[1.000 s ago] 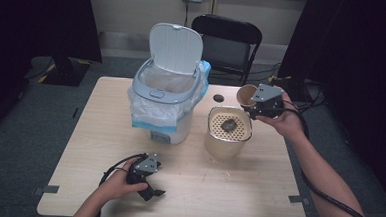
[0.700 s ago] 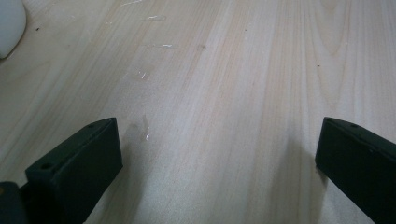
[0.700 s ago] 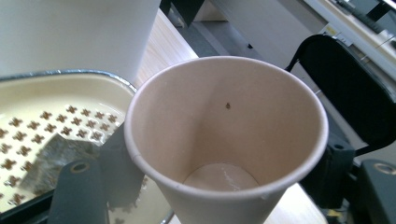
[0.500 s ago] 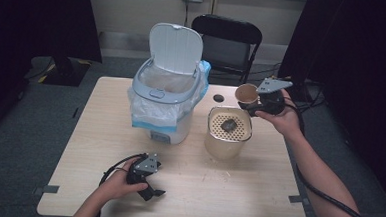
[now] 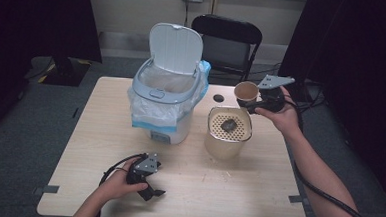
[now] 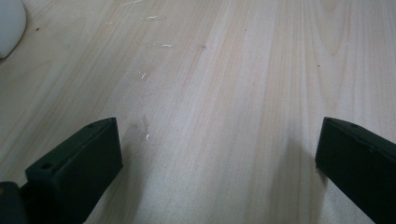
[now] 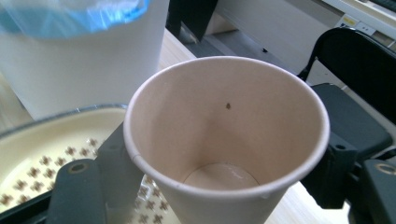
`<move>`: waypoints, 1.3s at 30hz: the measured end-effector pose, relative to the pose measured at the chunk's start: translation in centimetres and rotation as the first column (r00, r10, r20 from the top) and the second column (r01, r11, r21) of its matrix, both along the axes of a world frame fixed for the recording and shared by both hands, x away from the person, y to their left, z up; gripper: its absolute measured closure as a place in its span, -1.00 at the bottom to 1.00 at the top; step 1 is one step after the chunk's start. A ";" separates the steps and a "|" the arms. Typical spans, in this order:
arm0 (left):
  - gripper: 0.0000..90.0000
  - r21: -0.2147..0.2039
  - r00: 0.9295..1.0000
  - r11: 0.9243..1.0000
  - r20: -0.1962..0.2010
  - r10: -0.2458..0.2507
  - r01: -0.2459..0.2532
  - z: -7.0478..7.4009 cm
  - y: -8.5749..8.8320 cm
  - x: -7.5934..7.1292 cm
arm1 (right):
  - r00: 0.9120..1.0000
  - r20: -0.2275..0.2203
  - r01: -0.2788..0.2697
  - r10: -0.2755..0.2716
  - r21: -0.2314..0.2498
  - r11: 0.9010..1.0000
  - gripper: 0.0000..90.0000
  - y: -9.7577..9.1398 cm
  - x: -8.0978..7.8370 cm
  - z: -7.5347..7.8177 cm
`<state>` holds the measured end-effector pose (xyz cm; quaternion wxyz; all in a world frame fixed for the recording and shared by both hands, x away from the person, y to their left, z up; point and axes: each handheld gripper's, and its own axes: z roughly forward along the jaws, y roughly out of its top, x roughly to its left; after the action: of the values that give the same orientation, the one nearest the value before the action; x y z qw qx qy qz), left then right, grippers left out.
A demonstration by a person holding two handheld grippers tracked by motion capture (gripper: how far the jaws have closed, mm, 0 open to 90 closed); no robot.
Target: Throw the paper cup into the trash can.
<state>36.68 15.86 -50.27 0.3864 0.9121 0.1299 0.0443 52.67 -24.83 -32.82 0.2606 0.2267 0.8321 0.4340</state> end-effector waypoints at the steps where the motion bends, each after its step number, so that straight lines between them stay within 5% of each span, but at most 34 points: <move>1: -1.00 0.000 1.000 1.000 0.000 0.000 0.000 0.0 0.0 0.0 | 1.000 -0.011 0.002 -0.001 0.022 1.000 -0.41 0.0 0.1 0.1; 39: -1.00 0.010 1.000 1.000 0.008 -0.003 0.003 0.1 0.1 0.1 | 0.995 -0.083 -0.054 0.063 0.109 0.993 -0.43 1.9 0.7 4.1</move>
<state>36.74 15.93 -50.17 0.3824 0.9140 0.1269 0.0482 53.35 -22.91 -28.72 0.1994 0.2343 0.8245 0.4749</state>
